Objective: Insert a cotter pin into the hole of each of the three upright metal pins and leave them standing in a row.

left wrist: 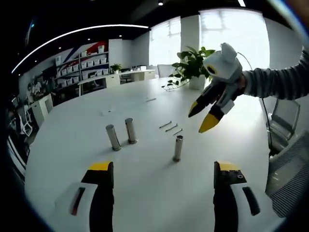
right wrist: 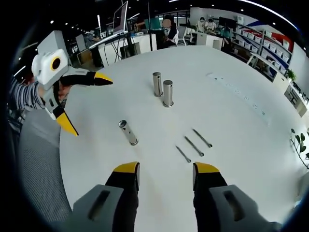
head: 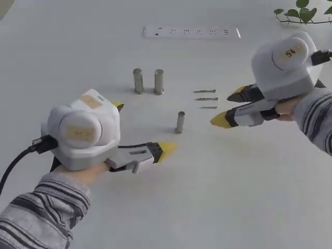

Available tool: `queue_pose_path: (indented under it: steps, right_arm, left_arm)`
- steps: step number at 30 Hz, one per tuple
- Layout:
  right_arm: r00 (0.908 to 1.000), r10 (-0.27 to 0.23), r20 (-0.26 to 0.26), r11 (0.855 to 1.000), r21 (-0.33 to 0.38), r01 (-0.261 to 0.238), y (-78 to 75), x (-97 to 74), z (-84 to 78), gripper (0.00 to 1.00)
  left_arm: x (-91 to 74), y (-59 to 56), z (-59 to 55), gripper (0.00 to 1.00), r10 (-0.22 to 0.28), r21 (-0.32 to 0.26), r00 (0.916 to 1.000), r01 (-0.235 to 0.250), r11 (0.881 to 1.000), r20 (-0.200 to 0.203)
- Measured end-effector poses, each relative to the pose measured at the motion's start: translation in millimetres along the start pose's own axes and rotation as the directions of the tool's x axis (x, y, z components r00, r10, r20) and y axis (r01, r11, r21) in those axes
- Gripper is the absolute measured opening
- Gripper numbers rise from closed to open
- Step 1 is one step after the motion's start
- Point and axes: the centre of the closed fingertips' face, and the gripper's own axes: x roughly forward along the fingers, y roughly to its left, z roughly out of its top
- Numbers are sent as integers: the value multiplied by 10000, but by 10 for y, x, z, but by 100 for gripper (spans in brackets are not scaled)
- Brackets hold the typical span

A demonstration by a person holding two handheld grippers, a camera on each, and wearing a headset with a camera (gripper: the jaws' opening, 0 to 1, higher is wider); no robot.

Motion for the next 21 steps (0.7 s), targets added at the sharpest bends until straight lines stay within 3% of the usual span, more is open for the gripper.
queue_pose_path:
  steps: [5, 16, 21]
  right_arm:
    - [9988, 414, -246, 9991, 105, -412, -43, 109, 38, 37]
    - [9861, 760, -1480, 9929, -792, -884, -135, 296, -29, 26]
    - [9791, 697, -1912, 9841, -1474, -988, -190, 349, -72, 19]
  left_arm:
    - [-84, 34, -8, 84, 93, -86, 9999, -93, 9999, 50]
    - [-179, 35, -85, 75, 279, -637, 9995, -269, 9976, 139]
    - [-204, -1, -56, 70, 295, -1028, 9986, -249, 9944, 431]
